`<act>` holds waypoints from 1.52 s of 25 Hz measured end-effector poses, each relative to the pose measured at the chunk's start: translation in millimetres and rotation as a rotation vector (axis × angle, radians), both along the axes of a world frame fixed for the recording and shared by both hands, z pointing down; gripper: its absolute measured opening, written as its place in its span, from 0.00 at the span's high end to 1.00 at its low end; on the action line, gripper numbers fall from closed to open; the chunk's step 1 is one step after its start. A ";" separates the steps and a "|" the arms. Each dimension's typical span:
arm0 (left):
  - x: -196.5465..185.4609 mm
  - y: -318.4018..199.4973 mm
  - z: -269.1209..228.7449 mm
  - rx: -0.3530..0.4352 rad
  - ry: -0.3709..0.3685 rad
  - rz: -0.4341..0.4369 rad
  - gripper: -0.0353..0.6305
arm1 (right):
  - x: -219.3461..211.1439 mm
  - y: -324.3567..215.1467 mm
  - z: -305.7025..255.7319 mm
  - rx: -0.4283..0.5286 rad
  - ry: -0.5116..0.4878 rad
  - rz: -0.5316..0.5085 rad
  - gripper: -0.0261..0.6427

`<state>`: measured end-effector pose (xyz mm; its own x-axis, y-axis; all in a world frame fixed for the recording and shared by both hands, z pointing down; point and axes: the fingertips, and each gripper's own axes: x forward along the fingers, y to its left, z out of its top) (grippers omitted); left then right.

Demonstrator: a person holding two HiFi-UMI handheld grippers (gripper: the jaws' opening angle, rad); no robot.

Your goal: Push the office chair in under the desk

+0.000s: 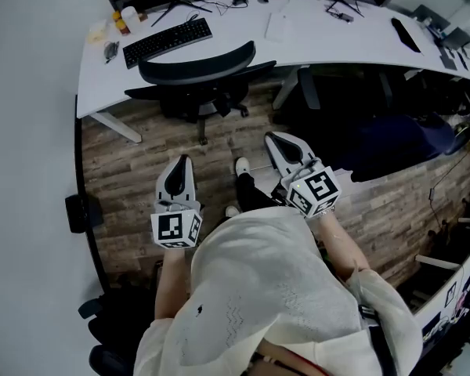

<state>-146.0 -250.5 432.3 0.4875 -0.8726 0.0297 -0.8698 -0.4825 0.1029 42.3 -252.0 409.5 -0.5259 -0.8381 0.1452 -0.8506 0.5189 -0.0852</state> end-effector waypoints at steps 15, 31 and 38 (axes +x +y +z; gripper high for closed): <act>-28.7 23.7 -51.3 0.129 -0.003 -0.103 0.92 | -6.2 19.8 -56.3 0.123 -0.008 -0.052 0.96; -10.0 32.6 -53.2 0.131 -0.021 -0.064 0.92 | 22.2 26.1 -59.7 0.132 -0.039 0.021 0.96; -3.8 33.4 -49.6 0.123 -0.021 -0.052 0.92 | 29.8 28.2 -58.6 0.132 -0.032 0.037 0.96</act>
<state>-149.8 -217.0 382.7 0.4417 -0.8945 -0.0689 -0.8955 -0.4443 0.0274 72.1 -223.9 350.9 -0.4971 -0.8675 0.0161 -0.8671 0.4960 -0.0459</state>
